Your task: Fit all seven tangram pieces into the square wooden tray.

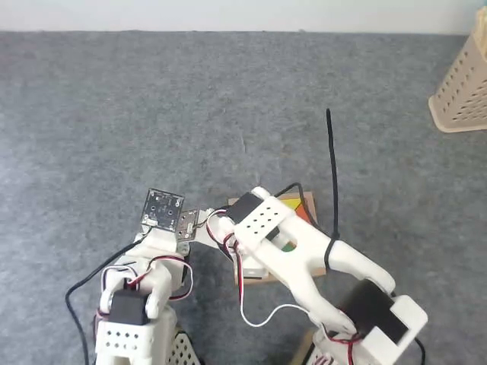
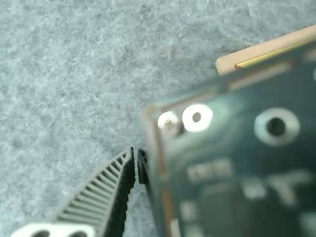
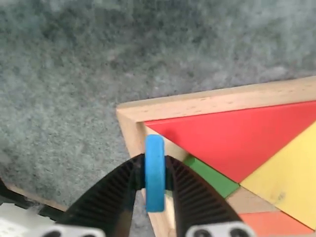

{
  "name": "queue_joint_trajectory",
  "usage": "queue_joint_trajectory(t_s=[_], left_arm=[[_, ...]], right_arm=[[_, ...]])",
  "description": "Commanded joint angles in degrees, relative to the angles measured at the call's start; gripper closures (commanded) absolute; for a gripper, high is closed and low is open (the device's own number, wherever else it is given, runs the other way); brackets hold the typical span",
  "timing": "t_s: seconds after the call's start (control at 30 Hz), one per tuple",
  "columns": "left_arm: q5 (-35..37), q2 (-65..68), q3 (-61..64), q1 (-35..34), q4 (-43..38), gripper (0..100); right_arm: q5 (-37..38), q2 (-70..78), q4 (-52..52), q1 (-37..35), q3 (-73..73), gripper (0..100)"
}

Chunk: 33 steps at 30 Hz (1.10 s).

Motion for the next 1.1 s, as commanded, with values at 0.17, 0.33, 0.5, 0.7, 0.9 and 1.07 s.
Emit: queue_joint_trajectory(t_s=[0.17, 0.33, 0.5, 0.7, 0.9, 1.07], left_arm=[[0.3, -1.2, -1.1, -0.4, 0.4, 99], [0.3, -1.2, -1.1, -0.4, 0.4, 99], [0.3, -1.2, -1.1, -0.4, 0.4, 99], [0.3, -1.2, -1.1, -0.4, 0.4, 99], [0.3, -1.2, -1.1, -0.4, 0.4, 99], [0.3, -1.2, -1.1, -0.4, 0.4, 99]], right_arm=[[1.8, -0.4, 1.7, -2.0, -0.3, 87.9], [2.0, -0.9, 1.8, 0.7, -0.6, 88.0], [1.6, -0.8, 1.2, 6.4, -2.5, 88.3], [-4.1, -0.9, 1.4, 10.6, -6.6, 88.3], [-11.1, -3.6, 8.0, 17.4, -9.1, 88.3], [-14.9, -11.4, 7.1, 26.0, -1.6, 88.3]])
